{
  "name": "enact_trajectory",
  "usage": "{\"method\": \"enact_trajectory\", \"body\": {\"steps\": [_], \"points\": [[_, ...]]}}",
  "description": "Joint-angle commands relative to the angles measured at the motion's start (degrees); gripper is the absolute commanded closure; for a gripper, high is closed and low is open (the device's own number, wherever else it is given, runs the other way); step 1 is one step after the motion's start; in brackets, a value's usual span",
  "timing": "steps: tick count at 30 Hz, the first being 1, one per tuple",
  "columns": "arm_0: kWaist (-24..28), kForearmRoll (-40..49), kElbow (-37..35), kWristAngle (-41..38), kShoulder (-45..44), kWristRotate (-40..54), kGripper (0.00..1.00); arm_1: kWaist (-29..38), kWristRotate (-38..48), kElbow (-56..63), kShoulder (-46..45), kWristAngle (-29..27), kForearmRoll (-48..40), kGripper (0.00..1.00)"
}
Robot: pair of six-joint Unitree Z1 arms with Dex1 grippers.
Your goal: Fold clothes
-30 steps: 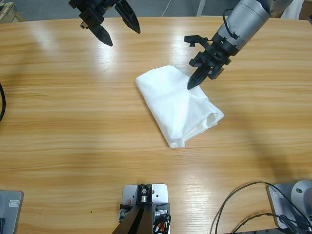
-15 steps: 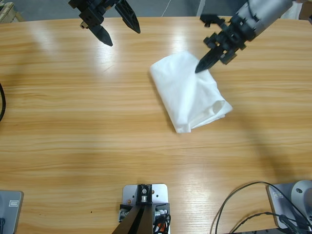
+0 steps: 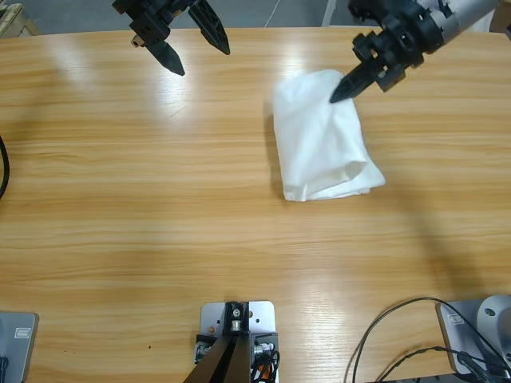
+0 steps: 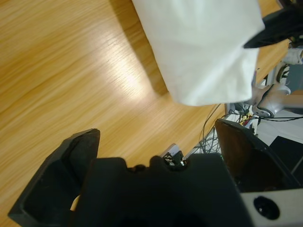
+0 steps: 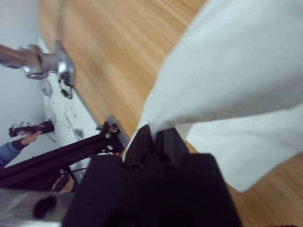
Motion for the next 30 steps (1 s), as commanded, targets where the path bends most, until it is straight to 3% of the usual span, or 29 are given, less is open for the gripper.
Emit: {"method": "enact_trajectory", "body": {"steps": [1,11,12,13,14,20,24,30], "points": [[-0.4,8.7,1.8,-0.2,1.5,-0.1,0.05,-2.2,1.6,3.6,3.4,-4.2,2.3,1.0],[-1.7,8.7,2.3,-1.2,-0.2,-0.1,0.049,-4.3,3.4,1.7,12.5,-7.8,7.1,1.0],[-1.8,8.7,2.5,-1.3,-0.3,-0.1,0.049,-4.4,3.7,0.7,14.2,-8.9,8.2,0.502],[-1.9,8.7,2.6,-1.3,-0.5,-0.1,0.05,-4.4,4.4,0.3,15.2,-10.5,8.7,0.075],[-1.9,8.7,2.8,-1.5,-0.6,-0.1,0.05,-4.7,5.0,0.1,15.9,-12.0,8.8,0.002],[-1.9,8.7,3.9,-1.9,-1.8,0.2,0.049,-6.6,7.4,0.5,10.8,-20.8,7.4,0.0],[-2.3,8.7,4.2,-2.6,-1.9,0.4,0.048,-6.2,7.6,0.1,4.9,-20.8,6.4,0.0],[-3.0,8.7,4.3,-2.9,-2.1,0.5,0.049,2.7,9.0,-0.5,-3.1,-19.3,6.4,0.0]]}}
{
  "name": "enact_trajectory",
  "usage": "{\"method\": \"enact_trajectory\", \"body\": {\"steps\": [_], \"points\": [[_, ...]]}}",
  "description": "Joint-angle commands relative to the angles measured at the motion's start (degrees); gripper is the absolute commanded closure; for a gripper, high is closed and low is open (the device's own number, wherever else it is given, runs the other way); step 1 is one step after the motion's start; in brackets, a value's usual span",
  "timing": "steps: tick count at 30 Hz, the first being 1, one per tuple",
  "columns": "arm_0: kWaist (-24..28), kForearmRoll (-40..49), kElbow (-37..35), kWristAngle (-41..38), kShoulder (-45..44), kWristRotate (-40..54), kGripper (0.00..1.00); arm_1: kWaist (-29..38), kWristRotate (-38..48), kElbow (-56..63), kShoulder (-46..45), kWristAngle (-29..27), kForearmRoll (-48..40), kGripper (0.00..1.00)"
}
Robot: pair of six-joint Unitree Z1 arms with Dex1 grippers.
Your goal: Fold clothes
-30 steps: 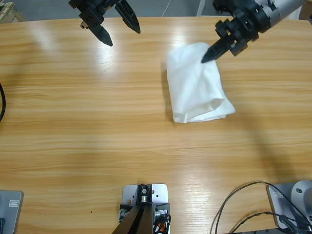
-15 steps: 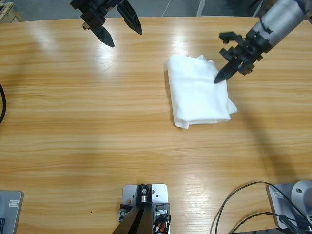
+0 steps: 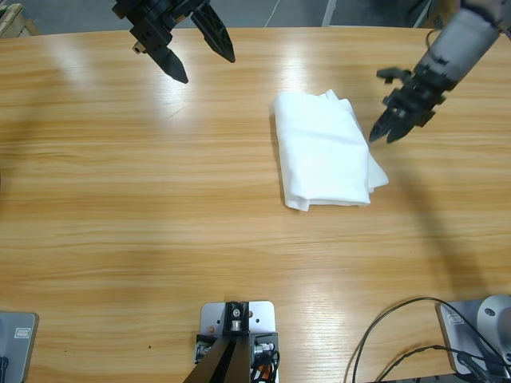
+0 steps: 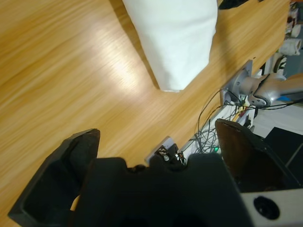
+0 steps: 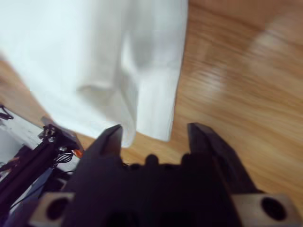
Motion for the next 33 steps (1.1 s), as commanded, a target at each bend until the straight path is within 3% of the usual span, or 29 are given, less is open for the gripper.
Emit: {"method": "enact_trajectory", "body": {"steps": [1,4,8,16,29,33], "points": [[-1.4,8.7,1.8,-1.5,-0.6,0.5,0.05,9.6,2.0,-0.2,-10.3,2.1,-1.0,0.0],[-1.9,8.7,1.9,-1.5,-0.7,0.5,0.049,12.9,1.6,-0.6,-9.0,6.8,-1.5,0.0],[-2.0,8.7,3.2,-1.5,-1.0,1.0,0.046,16.8,1.5,1.7,-4.7,9.1,-2.6,0.0],[-2.0,8.7,7.1,-1.4,-3.5,2.2,0.047,15.8,0.0,4.7,2.5,14.8,-9.5,0.0],[-1.6,8.7,12.0,-1.3,-7.0,4.2,0.046,12.3,-0.3,7.6,7.3,15.6,-9.4,0.0],[-1.3,8.7,13.1,-1.4,-8.3,4.5,0.046,12.9,-0.7,10.2,3.7,16.3,-9.4,0.0]]}}
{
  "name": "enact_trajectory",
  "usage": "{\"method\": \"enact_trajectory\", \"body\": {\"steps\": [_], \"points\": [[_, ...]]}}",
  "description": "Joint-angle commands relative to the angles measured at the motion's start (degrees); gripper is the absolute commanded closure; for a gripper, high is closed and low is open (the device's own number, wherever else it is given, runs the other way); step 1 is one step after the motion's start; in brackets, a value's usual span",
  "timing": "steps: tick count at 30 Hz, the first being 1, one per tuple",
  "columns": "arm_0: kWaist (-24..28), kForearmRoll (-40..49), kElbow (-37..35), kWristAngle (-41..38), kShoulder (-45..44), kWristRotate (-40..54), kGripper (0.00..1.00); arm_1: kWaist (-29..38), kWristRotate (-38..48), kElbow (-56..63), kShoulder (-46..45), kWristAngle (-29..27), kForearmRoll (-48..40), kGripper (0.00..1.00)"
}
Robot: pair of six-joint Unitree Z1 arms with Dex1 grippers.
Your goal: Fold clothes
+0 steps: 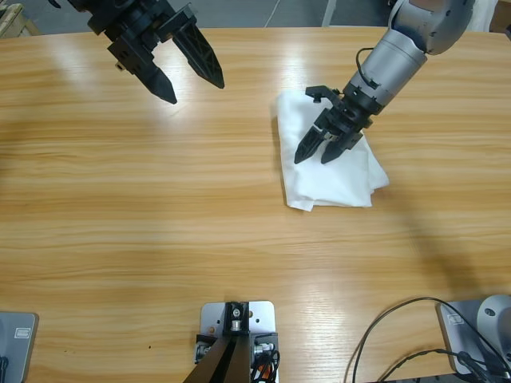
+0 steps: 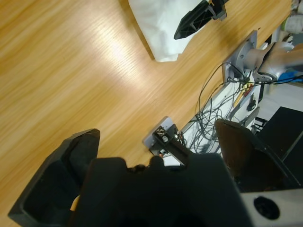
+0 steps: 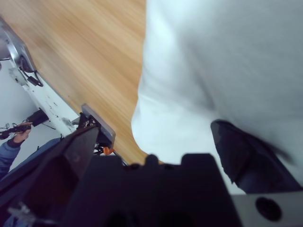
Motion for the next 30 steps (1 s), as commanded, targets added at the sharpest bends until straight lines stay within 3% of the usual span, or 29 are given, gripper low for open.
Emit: {"method": "enact_trajectory", "body": {"steps": [1,10,15,18,22,24,26,30], "points": [[0.5,8.7,3.8,-0.9,-2.6,1.4,0.046,-0.2,-0.9,5.5,-2.1,1.5,0.2,0.0],[0.3,7.6,4.2,-3.9,-2.4,1.5,0.046,3.0,-0.4,-2.3,-18.4,1.6,12.2,0.0],[-0.2,-7.3,11.2,-9.8,-2.9,-3.6,0.05,3.2,0.2,-4.3,-22.3,0.1,17.3,0.0],[-1.5,-26.9,26.9,-11.9,-5.6,-11.4,0.05,3.2,0.2,-3.0,-24.3,-0.9,18.1,0.0],[-1.7,-66.3,57.4,-12.6,-10.6,-26.7,0.056,3.2,0.2,-0.6,-25.9,-1.5,18.5,0.0],[-1.7,-81.7,67.4,-12.4,-9.2,-32.5,0.062,3.2,0.2,0.5,-26.7,-2.0,18.8,0.0],[-1.9,-92.7,72.9,-11.9,-7.1,-36.7,0.095,3.2,0.2,1.3,-27.0,-2.3,18.9,0.0],[-4.5,-105.7,74.4,-11.9,-2.4,-42.7,0.101,3.2,0.2,1.1,-26.4,-2.6,19.1,0.0]]}}
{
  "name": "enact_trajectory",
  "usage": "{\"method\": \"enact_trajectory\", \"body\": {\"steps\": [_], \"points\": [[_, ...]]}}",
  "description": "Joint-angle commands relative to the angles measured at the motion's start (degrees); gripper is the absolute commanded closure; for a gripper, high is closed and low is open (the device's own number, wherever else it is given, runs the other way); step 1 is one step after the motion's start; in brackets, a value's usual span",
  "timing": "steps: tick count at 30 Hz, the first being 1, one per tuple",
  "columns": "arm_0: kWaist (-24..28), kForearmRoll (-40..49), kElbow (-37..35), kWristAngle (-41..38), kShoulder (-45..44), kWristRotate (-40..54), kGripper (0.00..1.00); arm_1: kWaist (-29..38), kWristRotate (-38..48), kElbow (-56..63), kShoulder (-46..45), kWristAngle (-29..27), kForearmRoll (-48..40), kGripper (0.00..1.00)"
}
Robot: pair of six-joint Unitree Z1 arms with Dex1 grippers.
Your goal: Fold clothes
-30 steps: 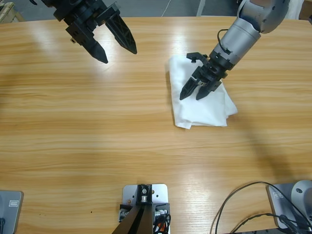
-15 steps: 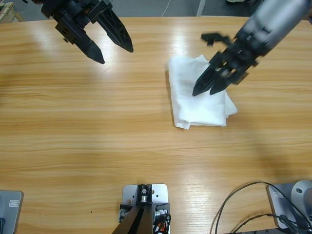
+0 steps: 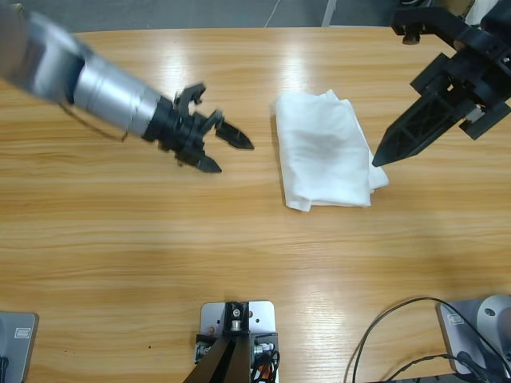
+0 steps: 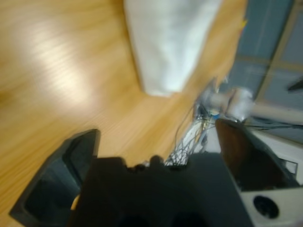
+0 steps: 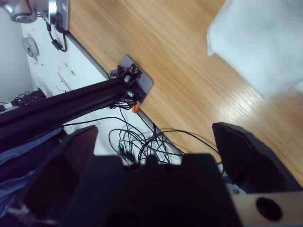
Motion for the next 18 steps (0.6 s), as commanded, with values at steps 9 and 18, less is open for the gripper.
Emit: {"method": "enact_trajectory", "body": {"steps": [9,18], "points": [[-6.2,-38.3,2.6,-1.0,16.1,-19.3,0.262,0.4,0.6,1.5,-0.2,-1.5,2.0,0.0],[-6.1,-30.7,-2.5,2.9,17.2,-19.4,0.23,0.4,0.3,1.1,-1.3,-1.2,3.2,0.0]]}}
